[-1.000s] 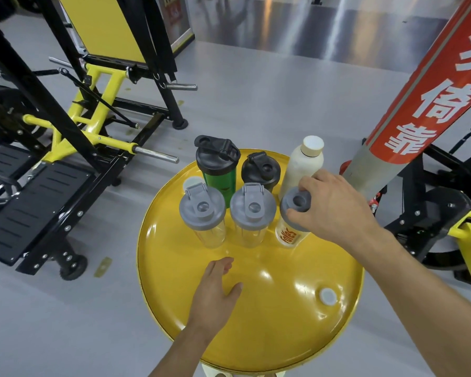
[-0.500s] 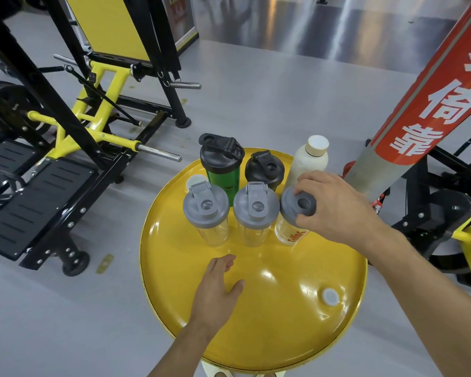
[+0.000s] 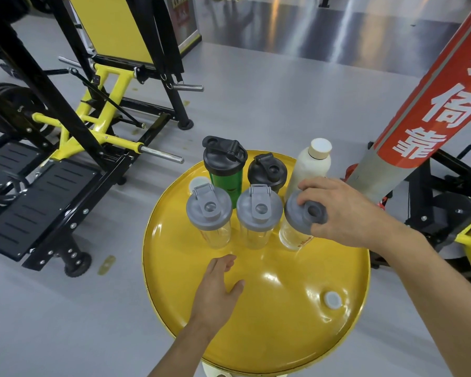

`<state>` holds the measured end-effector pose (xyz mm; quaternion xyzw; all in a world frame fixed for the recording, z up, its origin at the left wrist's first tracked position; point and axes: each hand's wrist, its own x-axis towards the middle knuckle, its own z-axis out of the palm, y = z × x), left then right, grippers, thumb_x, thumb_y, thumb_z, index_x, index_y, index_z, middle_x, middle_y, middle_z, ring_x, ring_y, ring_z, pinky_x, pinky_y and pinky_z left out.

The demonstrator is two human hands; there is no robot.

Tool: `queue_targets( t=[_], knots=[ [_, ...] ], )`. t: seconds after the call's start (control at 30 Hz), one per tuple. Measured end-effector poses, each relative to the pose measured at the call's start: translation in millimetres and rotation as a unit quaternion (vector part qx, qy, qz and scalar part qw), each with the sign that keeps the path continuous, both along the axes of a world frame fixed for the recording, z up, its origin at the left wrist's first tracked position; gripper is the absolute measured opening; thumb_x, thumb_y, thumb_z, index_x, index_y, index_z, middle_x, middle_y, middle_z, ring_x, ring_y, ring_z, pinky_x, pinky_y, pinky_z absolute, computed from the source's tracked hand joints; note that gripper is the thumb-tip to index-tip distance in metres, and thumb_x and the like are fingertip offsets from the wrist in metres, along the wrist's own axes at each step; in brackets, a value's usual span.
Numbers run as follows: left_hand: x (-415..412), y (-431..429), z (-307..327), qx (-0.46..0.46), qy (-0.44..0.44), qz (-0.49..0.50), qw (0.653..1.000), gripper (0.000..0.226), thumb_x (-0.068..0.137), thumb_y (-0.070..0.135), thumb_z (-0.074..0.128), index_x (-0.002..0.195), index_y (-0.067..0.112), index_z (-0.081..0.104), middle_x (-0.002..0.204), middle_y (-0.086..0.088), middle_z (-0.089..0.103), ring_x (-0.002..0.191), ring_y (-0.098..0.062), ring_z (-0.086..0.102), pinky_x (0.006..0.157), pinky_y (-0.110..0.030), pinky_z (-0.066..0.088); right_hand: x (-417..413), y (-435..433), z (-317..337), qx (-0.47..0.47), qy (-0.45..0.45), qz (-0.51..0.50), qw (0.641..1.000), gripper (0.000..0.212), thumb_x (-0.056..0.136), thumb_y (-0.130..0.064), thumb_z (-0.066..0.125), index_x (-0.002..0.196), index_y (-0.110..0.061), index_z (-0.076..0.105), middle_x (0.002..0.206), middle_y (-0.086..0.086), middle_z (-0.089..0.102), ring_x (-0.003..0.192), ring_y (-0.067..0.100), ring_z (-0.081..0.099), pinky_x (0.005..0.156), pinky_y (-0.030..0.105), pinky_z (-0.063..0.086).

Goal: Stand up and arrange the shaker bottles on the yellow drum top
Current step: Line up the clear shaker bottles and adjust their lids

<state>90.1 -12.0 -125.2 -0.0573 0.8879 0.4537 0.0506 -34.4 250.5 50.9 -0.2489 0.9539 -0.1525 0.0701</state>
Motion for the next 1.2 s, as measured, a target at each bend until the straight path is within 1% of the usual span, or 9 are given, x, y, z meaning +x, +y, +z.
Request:
queue_targets(
  t=[0.13,0.3,0.47,0.63,0.73,0.83,1.03,1.1,1.2],
  knots=[
    [-0.6,0.0,0.3,0.000,-0.001,-0.001,1.000,0.052,0.091,0.028,0.073,0.137,0.033,0.049,0.123,0.022,0.049,0.119,0.012,0.045,0.093,-0.016,0.047,1.5,1.3,0.5,0.003,-0.010,-0.001,1.000,0.045,0.071,-0.018,0.077,0.115,-0.023,0.068,0.135,-0.005,0.053,0.120,0.020,0.047,0.096,0.021,0.030],
    [0.5,-0.7,0.5,-0.002,-0.001,-0.003,1.000,0.053,0.091,0.028,0.073,0.138,0.032,0.049,0.123,0.021,0.049,0.118,0.013,0.045,0.093,-0.014,0.046,2.5,1.0,-0.3,-0.003,-0.016,-0.005,1.000,0.046,0.071,-0.020,0.076,0.115,-0.026,0.066,0.137,-0.008,0.051,0.122,0.017,0.044,0.098,0.021,0.028],
    [-0.4,-2.5,2.9,-0.005,0.002,0.003,1.000,0.053,0.091,0.028,0.073,0.137,0.031,0.049,0.123,0.020,0.049,0.118,0.012,0.046,0.094,-0.017,0.048,5.1,-0.9,0.9,-0.011,0.005,-0.019,1.000,0.042,0.076,-0.037,0.070,0.117,-0.031,0.065,0.136,-0.013,0.052,0.124,0.013,0.046,0.102,0.027,0.038],
    [-1.8,-5.2,6.1,-0.004,0.004,0.008,1.000,0.052,0.091,0.029,0.073,0.137,0.031,0.049,0.123,0.020,0.050,0.118,0.012,0.046,0.094,-0.017,0.047,-6.6,-1.6,3.8,-0.077,0.068,-0.104,0.989,0.043,0.085,-0.052,0.062,0.119,-0.027,0.063,0.131,-0.007,0.059,0.120,0.018,0.053,0.097,0.041,0.048],
    [-1.2,-5.8,6.4,-0.002,0.004,0.010,1.000,0.052,0.091,0.029,0.072,0.138,0.032,0.049,0.123,0.021,0.050,0.119,0.013,0.046,0.091,-0.012,0.045,-21.0,-0.3,5.0,-0.078,0.079,-0.145,0.983,0.048,0.085,-0.051,0.064,0.124,-0.023,0.062,0.135,-0.001,0.058,0.125,0.023,0.051,0.100,0.045,0.047],
    [-1.3,-5.6,5.7,-0.001,0.003,0.013,1.000,0.052,0.091,0.029,0.073,0.137,0.032,0.050,0.122,0.023,0.049,0.119,0.013,0.046,0.088,-0.006,0.041,-33.9,0.8,5.8,-0.088,0.084,-0.149,0.981,0.051,0.083,-0.053,0.062,0.124,-0.022,0.061,0.132,0.000,0.059,0.125,0.024,0.051,0.099,0.047,0.047],
    [-4.6,-2.3,7.6,0.002,0.003,0.017,1.000,0.051,0.091,0.028,0.073,0.136,0.033,0.050,0.123,0.020,0.050,0.118,0.014,0.045,0.094,-0.017,0.048,-58.8,4.4,3.6,-0.100,0.114,-0.171,0.973,0.047,0.085,-0.042,0.071,0.124,-0.018,0.062,0.131,0.005,0.056,0.126,0.028,0.050,0.105,0.042,0.041],
    [-6.1,0.1,8.8,0.003,0.004,0.018,1.000,0.050,0.091,0.028,0.073,0.135,0.032,0.051,0.124,0.021,0.050,0.119,0.013,0.046,0.093,-0.016,0.047,-64.8,4.1,1.0,-0.114,0.120,-0.195,0.967,0.048,0.085,-0.038,0.072,0.125,-0.015,0.062,0.133,0.008,0.055,0.127,0.031,0.048,0.105,0.041,0.039],
    [-7.7,2.7,10.0,0.001,0.003,0.017,1.000,0.050,0.091,0.028,0.073,0.135,0.032,0.051,0.124,0.023,0.049,0.118,0.012,0.046,0.092,-0.013,0.046,-71.0,1.2,-2.6,-0.129,0.101,-0.237,0.958,0.059,0.087,-0.039,0.071,0.137,-0.013,0.054,0.141,0.011,0.050,0.133,0.031,0.045,0.107,0.041,0.037]
  ],
)
